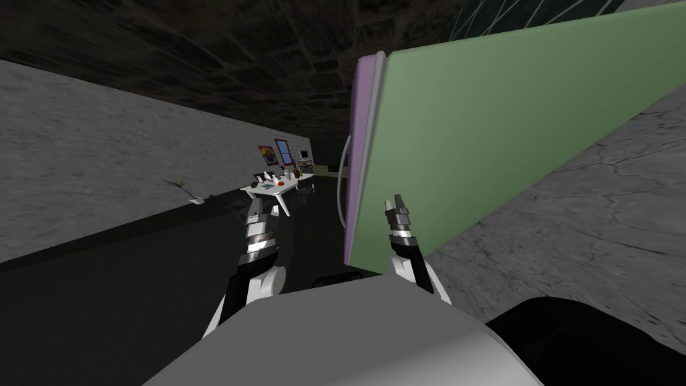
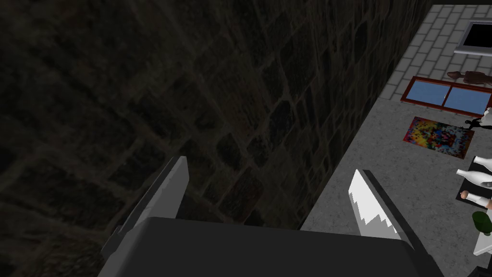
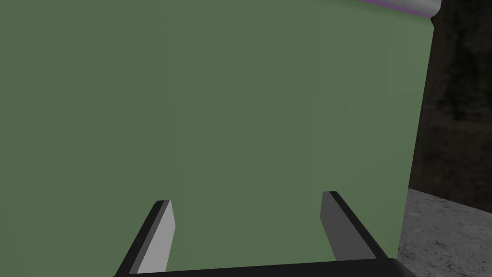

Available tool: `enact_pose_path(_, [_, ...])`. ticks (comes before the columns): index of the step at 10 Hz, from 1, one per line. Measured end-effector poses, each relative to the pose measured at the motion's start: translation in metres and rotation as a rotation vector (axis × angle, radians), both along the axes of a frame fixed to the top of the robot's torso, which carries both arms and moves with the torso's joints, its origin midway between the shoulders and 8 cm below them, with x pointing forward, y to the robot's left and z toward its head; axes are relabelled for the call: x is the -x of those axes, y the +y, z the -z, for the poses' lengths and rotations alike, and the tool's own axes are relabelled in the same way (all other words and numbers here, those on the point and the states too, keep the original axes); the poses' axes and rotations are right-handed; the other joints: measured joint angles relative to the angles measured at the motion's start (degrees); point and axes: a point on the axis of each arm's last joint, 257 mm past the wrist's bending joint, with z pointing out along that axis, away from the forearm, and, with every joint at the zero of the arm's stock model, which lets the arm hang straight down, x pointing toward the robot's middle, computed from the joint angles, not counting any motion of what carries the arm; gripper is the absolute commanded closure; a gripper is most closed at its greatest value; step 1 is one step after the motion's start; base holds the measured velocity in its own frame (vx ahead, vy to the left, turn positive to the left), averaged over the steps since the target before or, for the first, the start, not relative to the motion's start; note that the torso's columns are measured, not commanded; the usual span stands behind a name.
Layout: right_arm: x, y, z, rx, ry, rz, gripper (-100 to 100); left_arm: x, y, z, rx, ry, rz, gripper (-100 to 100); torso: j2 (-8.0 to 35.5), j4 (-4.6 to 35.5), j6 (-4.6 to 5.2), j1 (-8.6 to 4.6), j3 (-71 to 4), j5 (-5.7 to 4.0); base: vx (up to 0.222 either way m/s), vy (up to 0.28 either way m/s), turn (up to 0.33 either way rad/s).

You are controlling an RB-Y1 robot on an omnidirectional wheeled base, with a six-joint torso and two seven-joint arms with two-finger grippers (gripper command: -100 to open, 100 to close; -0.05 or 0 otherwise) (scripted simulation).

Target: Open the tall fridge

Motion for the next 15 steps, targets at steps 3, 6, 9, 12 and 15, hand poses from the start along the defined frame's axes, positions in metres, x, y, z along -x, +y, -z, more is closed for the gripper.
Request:
enact_pose_path(3, [0.000,0.000,0.000,0.000,0.000,0.000,0,0.000,0.000,0.000,0.000,0.000,0.000,0,10.0,10.1,0.00,0.00,-20.1,0.00,0.000,0.000,0.000])
enact_pose_path(6, [0.000,0.000,0.000,0.000,0.000,0.000,0,0.000,0.000,0.000,0.000,0.000,0.000,0,22.7,22.7,0.00,0.00,-45.4,0.00,0.000,0.000,0.000])
enact_pose_path(9, [0.000,0.000,0.000,0.000,0.000,0.000,0,0.000,0.000,0.000,0.000,0.000,0.000,0,35.4,35.4,0.00,0.00,-70.7,0.00,0.000,0.000,0.000])
enact_pose_path(12, [-0.004,0.006,0.001,0.054,0.017,-0.012,-100,0.000,0.000,0.000,0.000,0.000,0.000,0,42.0,42.0,-0.02,0.05,-84.3,0.00,-0.001,0.024,-0.005])
enact_pose_path(15, [-0.015,0.015,0.009,0.164,0.061,-0.014,-100,0.000,0.000,0.000,0.000,0.000,0.000,0,42.1,42.2,-0.07,0.09,-84.7,0.02,0.002,0.051,-0.014])
